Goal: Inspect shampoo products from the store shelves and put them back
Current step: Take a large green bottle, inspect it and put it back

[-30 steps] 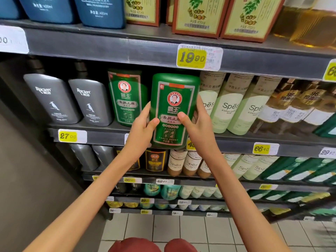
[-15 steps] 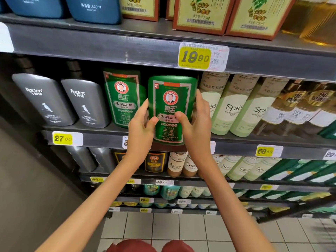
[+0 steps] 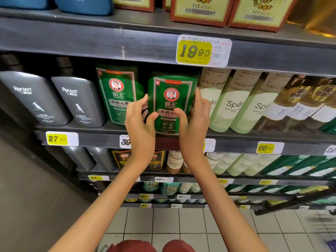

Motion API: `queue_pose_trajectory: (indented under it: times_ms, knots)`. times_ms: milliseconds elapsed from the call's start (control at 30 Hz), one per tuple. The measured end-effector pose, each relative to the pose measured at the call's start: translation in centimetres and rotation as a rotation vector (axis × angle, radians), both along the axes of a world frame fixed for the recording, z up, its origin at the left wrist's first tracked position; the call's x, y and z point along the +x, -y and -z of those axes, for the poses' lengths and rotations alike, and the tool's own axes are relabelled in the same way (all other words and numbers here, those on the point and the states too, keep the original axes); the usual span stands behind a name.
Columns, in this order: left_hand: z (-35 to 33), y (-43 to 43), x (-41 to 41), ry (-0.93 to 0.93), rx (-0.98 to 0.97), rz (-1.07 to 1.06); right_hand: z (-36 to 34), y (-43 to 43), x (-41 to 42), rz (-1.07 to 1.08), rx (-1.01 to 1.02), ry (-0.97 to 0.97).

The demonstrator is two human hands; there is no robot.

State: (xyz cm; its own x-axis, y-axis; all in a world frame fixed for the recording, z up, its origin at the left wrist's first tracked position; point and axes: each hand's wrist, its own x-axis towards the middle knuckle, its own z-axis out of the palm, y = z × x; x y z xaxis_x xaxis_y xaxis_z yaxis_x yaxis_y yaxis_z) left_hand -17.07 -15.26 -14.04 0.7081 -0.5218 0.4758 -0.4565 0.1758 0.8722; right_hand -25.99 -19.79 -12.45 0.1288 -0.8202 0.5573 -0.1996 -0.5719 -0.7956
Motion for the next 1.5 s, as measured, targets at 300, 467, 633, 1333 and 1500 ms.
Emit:
queue_pose_trajectory:
  times_ms: [300,467,633,1333,1500]
  knots:
    - [3.4,-0.8,-0.7,0.054,0.227,-0.021,2.5,-2.0,-0.6,0.068,0.24,0.007]
    - [3.2,0.2,-1.1,0.057,0.253,-0.085,2.4,-1.4,0.4,0.14,0.203,-0.012]
    - [3.2,-0.7,-1.3,0.065,0.241,-0.054,3.2,-1.4,-0.6,0.079,0.258,-0.066]
    - [3.0,-4.2,1.5,-0.255,0.308,0.109,1.9,-4.4,0.1,-0.106,0.154,-0.022]
    - [1.7,-7.1,4.9,-0.225,0.231,0.018,-2.4,-4.7,4.9,-0.198,-0.142,-0.071]
